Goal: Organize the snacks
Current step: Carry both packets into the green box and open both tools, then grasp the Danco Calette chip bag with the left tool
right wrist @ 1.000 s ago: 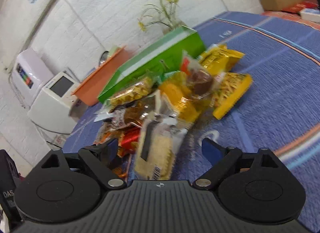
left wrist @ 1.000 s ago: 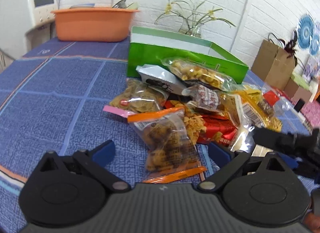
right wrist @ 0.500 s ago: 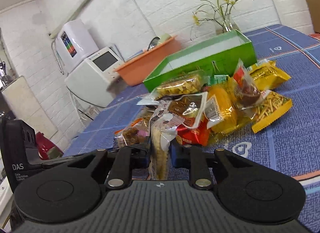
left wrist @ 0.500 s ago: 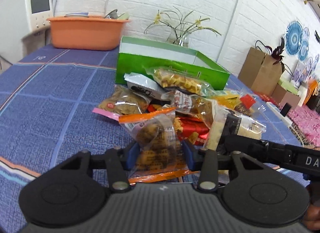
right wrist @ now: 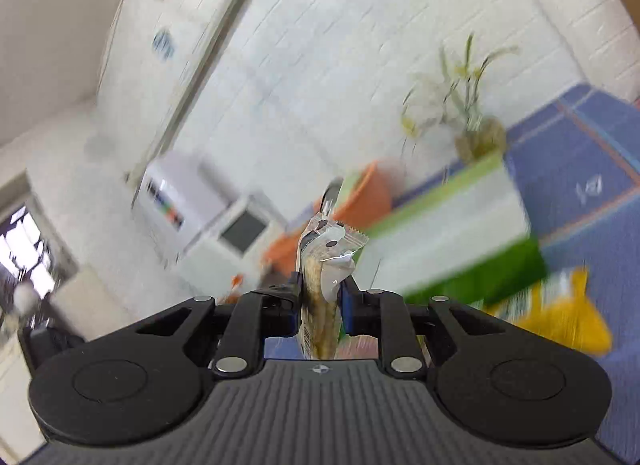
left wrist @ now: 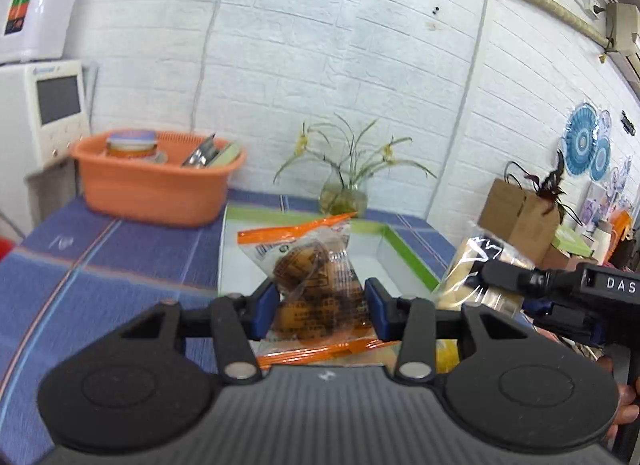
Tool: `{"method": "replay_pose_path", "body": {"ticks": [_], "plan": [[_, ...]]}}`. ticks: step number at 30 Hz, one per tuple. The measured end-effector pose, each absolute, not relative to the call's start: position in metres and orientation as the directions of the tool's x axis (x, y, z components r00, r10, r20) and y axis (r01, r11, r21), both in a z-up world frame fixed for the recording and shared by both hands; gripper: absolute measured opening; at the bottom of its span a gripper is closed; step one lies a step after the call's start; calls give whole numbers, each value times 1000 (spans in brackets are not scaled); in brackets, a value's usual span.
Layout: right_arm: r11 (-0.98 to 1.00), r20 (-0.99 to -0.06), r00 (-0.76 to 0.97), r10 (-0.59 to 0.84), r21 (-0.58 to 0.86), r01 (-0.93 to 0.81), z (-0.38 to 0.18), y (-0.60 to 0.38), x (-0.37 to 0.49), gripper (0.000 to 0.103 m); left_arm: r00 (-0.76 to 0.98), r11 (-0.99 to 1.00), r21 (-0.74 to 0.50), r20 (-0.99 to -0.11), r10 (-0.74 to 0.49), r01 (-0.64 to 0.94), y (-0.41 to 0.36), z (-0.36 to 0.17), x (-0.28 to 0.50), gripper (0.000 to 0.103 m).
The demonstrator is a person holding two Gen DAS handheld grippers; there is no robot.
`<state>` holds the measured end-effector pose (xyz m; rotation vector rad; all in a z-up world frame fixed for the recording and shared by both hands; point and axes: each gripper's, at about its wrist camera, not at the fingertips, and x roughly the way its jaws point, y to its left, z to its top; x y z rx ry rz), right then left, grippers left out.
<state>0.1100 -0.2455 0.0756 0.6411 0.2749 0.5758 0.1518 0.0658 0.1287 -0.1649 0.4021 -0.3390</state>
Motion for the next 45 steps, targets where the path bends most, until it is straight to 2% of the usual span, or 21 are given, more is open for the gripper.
{"method": "replay_pose_path", "body": {"ticks": [3,7,9,11,16,18,19,20,21,22,26,31,35,38,41,45], "plan": [[657,-77,838,540,661,-363,76,-257,152,35,862,930,-249,-368,-348,269,52,136,201,44],[688,-189,851,490,684,-244,62,-268,203,35,864,956,-229,-426,-269,184,36,113,250,44],[709,-236,850,470,675,-205,53,-271,217,35,854,955,-257,-453,-257,151,36,95,265,44],[723,-264,841,473,661,-200,47,-273,228,34,832,956,-261,-494,-253,136,35,84,281,44],[760,-290,838,463,616,-206,36,-266,245,35,827,959,-232,-497,-262,164,30,76,298,45],[779,-291,844,450,590,-212,34,-262,250,43,821,962,-208,-507,-262,179,25,73,300,46],[783,-292,844,449,583,-215,34,-260,254,54,822,964,-199,-509,-254,175,24,72,300,46],[785,-290,845,450,579,-219,34,-259,256,77,829,966,-193,-501,-247,171,24,73,299,46],[792,-287,849,443,570,-221,35,-259,256,94,836,967,-190,-491,-244,170,25,75,297,48],[805,-278,862,424,551,-218,38,-258,253,103,841,968,-187,-484,-240,169,27,77,295,52],[857,-227,900,373,456,-240,55,-255,235,103,861,971,-175,-457,-224,160,32,86,288,55],[834,-195,892,408,478,-276,69,-259,206,103,883,978,-136,-423,-204,161,33,98,274,64],[831,-267,859,438,485,-273,69,-255,185,103,899,986,-76,-405,-167,149,35,107,254,75],[829,-364,789,495,471,-302,62,-248,174,103,891,986,-34,-425,-162,163,40,104,234,102],[792,-413,712,568,509,-336,50,-239,167,103,889,981,13,-425,-168,192,41,101,217,102],[759,-478,635,607,585,-286,34,-227,172,103,841,956,-74,-459,-286,285,45,86,201,102]]}}
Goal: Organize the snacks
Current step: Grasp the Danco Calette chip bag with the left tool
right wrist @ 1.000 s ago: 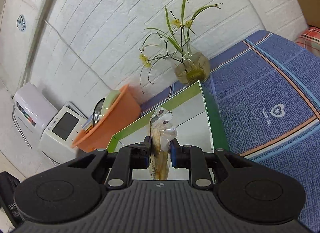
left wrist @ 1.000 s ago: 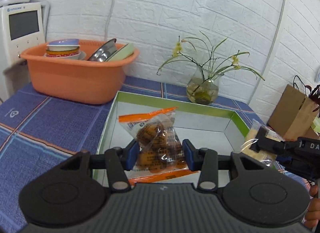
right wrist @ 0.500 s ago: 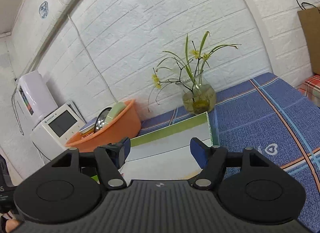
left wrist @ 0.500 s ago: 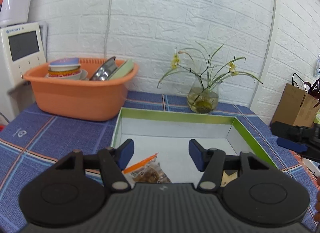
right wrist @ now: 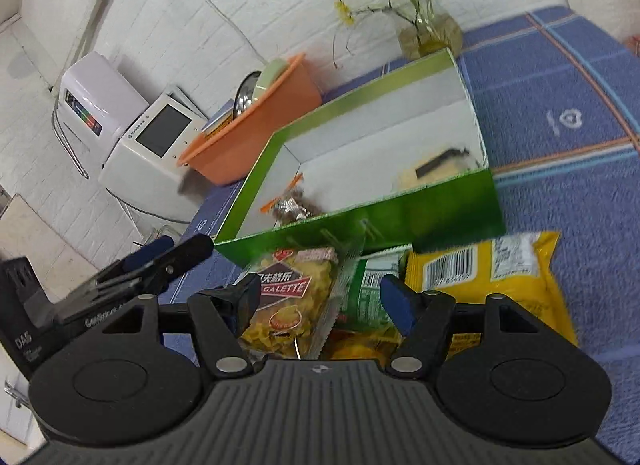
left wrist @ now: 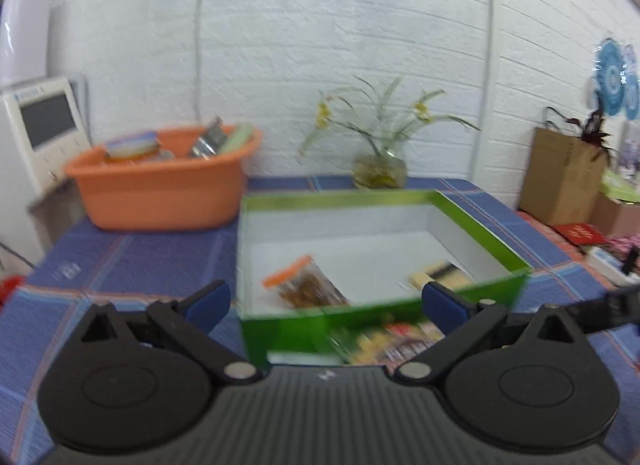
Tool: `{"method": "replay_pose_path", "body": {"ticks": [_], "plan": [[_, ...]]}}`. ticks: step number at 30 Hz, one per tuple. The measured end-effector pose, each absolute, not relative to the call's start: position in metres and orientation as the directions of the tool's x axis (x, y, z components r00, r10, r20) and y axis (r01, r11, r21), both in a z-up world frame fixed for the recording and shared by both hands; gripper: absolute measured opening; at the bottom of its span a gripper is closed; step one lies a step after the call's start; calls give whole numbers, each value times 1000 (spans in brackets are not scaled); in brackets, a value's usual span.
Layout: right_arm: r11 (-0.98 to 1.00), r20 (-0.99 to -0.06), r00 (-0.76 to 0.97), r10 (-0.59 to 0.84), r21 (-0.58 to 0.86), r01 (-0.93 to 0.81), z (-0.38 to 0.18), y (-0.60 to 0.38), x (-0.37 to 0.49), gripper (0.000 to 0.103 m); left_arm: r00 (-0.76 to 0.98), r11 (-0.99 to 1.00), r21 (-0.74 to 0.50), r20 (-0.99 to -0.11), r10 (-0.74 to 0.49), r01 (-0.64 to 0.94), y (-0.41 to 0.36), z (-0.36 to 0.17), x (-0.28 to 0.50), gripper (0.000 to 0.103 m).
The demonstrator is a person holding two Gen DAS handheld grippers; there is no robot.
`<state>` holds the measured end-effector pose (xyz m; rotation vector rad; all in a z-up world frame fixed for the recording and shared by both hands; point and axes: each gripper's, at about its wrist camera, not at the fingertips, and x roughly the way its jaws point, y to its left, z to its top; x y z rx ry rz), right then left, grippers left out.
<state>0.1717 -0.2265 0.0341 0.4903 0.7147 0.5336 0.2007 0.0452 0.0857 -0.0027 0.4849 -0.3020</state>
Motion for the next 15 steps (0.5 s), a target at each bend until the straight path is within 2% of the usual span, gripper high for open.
{"method": "replay_pose_path", "body": {"ticks": [4,7,9,10,11,12,13,14,15], "plan": [[735,-498,610,616,642,-218,22,-220,185,103,770,927,-108,-526,-360,360,38,71,201,102],[714,-487,611,624,673,-193,17,-220,193,103,678,909,-159,-619,-397,386,33,53,213,102],[714,-486,608,628,671,-201,18,-219,197,103,662,893,-225,-606,-441,389,35,45,214,102],[719,-489,605,629,661,-213,20,-216,198,88,653,887,-240,-606,-454,394,33,44,215,102],[734,-501,602,622,642,-224,22,-213,198,67,648,882,-248,-604,-464,401,32,44,215,100],[747,-512,599,615,623,-234,24,-211,198,57,650,879,-250,-597,-470,405,31,44,213,91],[746,-512,589,625,615,-257,25,-209,197,49,665,888,-235,-593,-453,395,30,45,210,87],[748,-511,587,628,606,-271,27,-208,195,44,674,893,-228,-591,-444,388,30,46,209,81],[760,-516,591,619,585,-285,28,-206,191,42,678,890,-242,-580,-451,385,33,48,209,68]]}}
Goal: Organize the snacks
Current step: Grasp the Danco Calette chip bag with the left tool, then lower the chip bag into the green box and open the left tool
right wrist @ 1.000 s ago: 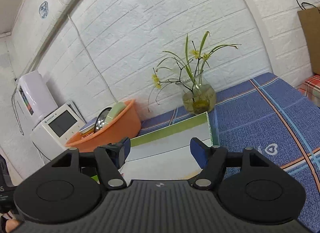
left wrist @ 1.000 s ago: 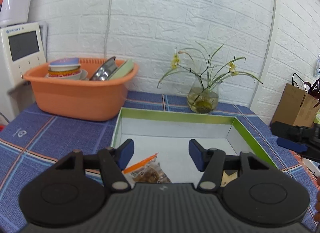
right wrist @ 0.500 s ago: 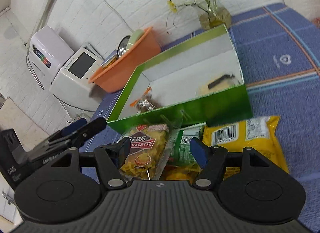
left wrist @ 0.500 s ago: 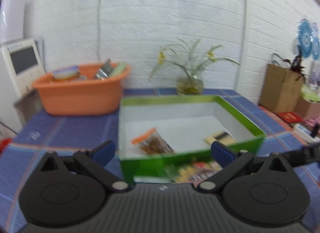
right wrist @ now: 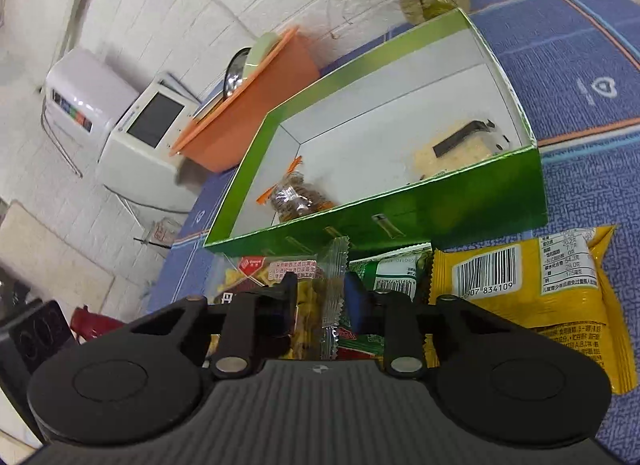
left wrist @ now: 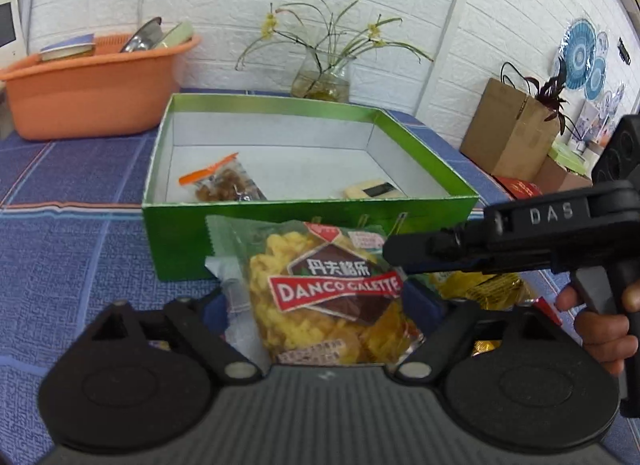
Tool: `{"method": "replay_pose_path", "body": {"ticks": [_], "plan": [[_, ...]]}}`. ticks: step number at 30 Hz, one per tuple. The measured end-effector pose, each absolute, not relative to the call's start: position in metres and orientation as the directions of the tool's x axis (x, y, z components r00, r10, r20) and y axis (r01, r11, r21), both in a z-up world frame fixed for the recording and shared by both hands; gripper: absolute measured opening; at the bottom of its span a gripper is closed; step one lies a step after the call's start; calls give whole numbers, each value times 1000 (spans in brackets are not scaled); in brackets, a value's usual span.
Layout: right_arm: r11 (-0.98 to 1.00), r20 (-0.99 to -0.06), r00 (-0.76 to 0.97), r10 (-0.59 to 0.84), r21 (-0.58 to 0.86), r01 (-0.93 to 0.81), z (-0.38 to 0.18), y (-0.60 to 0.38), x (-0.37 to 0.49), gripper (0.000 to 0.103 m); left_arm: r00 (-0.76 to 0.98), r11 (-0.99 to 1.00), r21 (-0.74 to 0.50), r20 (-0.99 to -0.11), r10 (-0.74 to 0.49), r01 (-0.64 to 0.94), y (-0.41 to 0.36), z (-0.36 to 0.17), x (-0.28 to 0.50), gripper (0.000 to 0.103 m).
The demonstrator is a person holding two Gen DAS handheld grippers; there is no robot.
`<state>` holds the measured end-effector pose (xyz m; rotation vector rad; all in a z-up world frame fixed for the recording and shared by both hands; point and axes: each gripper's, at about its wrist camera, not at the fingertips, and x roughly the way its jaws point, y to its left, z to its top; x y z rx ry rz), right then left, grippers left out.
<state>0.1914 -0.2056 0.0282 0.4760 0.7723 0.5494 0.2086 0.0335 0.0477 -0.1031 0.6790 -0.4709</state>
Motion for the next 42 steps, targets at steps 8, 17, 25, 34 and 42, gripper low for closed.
{"method": "replay_pose_path", "body": {"ticks": [8,17,25,34,42], "plan": [[730,-505,565,652,621,-287,23,-198,186,96,670,864,-353,-547,-502,358,56,51,208,44],[697,-515,513,687,666,-266,16,-183,191,97,658,815,-510,-518,-546,275,88,38,214,41],[750,-586,496,641,615,-242,14,-166,179,99,660,805,-545,-519,-543,233,99,32,209,42],[698,-430,576,696,595,-399,51,-178,146,28,733,797,-516,-403,-548,313,99,78,171,30],[692,-289,658,695,516,-504,107,-193,148,28,755,790,-445,-309,-578,422,82,142,184,31]]}}
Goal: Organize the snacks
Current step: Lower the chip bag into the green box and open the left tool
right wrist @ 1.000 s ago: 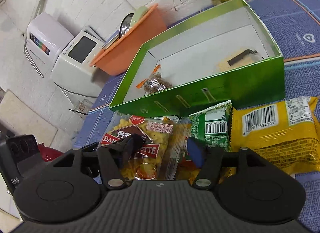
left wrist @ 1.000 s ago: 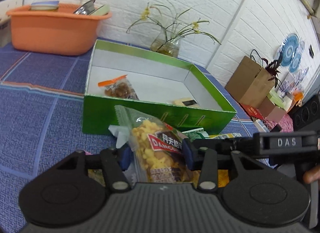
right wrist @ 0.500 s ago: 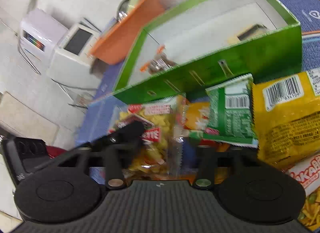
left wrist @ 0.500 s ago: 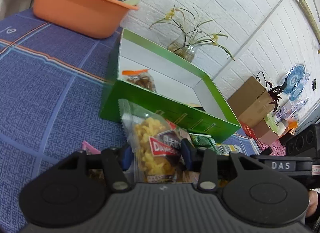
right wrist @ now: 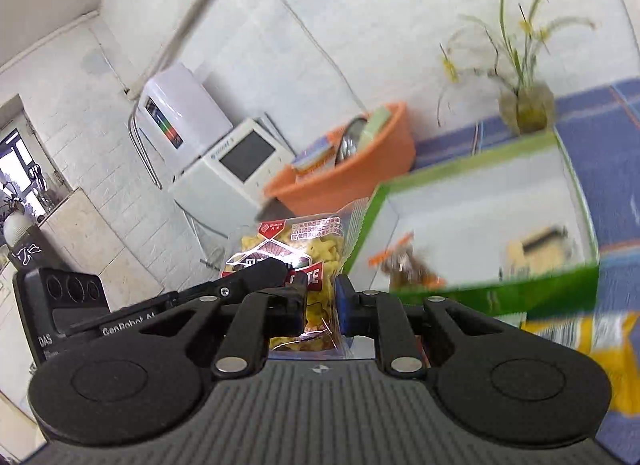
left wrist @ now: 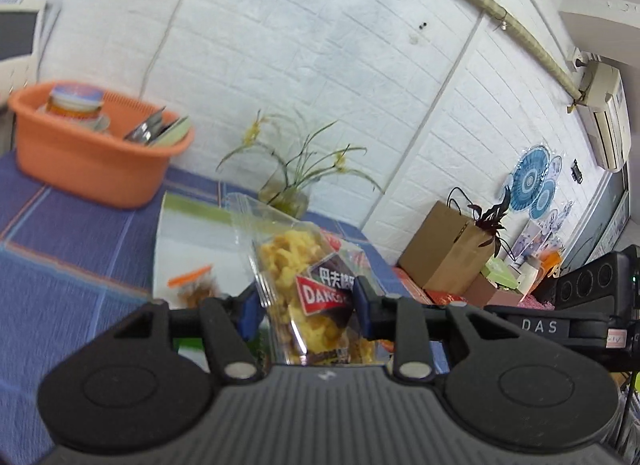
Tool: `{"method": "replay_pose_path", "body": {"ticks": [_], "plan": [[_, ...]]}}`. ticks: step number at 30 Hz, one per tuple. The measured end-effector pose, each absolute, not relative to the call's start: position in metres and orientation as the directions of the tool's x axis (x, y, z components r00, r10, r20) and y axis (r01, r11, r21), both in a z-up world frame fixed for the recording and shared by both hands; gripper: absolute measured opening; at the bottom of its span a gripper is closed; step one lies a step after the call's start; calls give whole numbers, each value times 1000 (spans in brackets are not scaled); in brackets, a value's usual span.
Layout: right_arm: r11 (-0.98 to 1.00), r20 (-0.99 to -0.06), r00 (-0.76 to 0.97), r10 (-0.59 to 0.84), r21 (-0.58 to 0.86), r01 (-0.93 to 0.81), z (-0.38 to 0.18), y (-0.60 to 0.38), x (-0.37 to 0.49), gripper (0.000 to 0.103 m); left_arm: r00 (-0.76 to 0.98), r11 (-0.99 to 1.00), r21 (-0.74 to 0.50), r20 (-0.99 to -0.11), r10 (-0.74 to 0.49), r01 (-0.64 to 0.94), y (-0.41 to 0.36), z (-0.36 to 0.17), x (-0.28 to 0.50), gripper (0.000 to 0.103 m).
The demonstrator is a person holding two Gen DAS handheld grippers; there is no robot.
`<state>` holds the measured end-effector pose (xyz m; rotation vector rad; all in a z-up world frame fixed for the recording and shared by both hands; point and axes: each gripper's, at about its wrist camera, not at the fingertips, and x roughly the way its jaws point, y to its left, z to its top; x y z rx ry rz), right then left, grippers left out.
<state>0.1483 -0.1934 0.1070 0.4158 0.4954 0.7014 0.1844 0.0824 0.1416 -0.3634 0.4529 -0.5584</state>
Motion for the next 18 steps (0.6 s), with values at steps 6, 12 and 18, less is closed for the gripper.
{"method": "replay_pose_path", "body": {"ticks": [6,12,18], "plan": [[724,-286,694,661,487,-489,100,-207,189,28,762,841,-344,-370,-531,418,45,142,232,31],[689,-305,700,645,628,-361,48,-238,245,25,755,899,-282,-491,-435,334,15,90,293,50],[648,-191,749,634,660,-381,43,-254,238,53,772,948,-230,-554,-312,218,19,71,310,66]]}}
